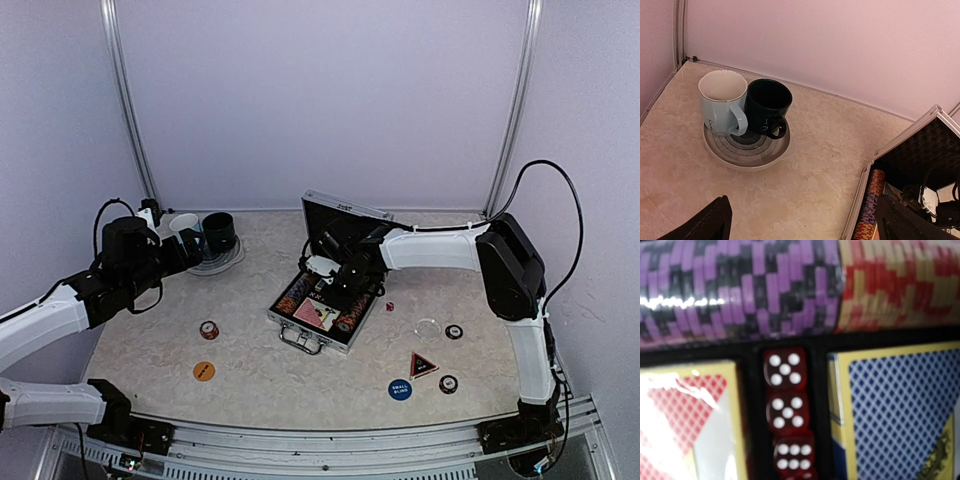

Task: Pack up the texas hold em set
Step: Place the dice in the slot, then pick up the dice from the center of the board.

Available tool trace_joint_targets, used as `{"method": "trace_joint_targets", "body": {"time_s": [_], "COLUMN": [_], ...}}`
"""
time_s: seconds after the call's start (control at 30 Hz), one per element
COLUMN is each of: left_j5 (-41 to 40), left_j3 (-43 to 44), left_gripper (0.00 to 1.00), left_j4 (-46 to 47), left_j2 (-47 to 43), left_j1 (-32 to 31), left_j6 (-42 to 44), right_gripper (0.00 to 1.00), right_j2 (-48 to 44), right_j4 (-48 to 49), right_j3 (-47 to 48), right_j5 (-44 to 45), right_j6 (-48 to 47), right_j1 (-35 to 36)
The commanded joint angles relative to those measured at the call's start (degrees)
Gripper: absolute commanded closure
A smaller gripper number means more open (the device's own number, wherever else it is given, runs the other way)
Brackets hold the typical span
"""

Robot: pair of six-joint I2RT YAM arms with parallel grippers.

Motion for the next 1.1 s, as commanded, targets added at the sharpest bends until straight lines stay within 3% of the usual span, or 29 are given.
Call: {"method": "trace_joint_targets", "body": {"time_s": [0.0, 0.73, 1.07], "left_j5": [-0.56, -0.12, 0.38], "left_j3": [0.89, 0.89, 0.97], "left_gripper": [0.01, 0.01, 0.01], "left_j4": [0.08, 0.43, 0.82], "left_j2": [-0.64, -0.18, 0.34], "left_j1": [-0.07, 0.0, -0.05], "left_j6": [0.72, 0.54, 0.55], "right_gripper": [0.71, 0.72, 0.7], "right_j2": [1.15, -8.0, -26.08], "right_j4": [-1.22, -0.73, -2.67], "right_j3": [1.19, -3.36, -23.56], "right_j5": [-0.69, 0.07, 3.02], "right_j6": [-0.13, 1.74, 10.77], "right_j1": [-0.1, -0.02, -0.6]}}
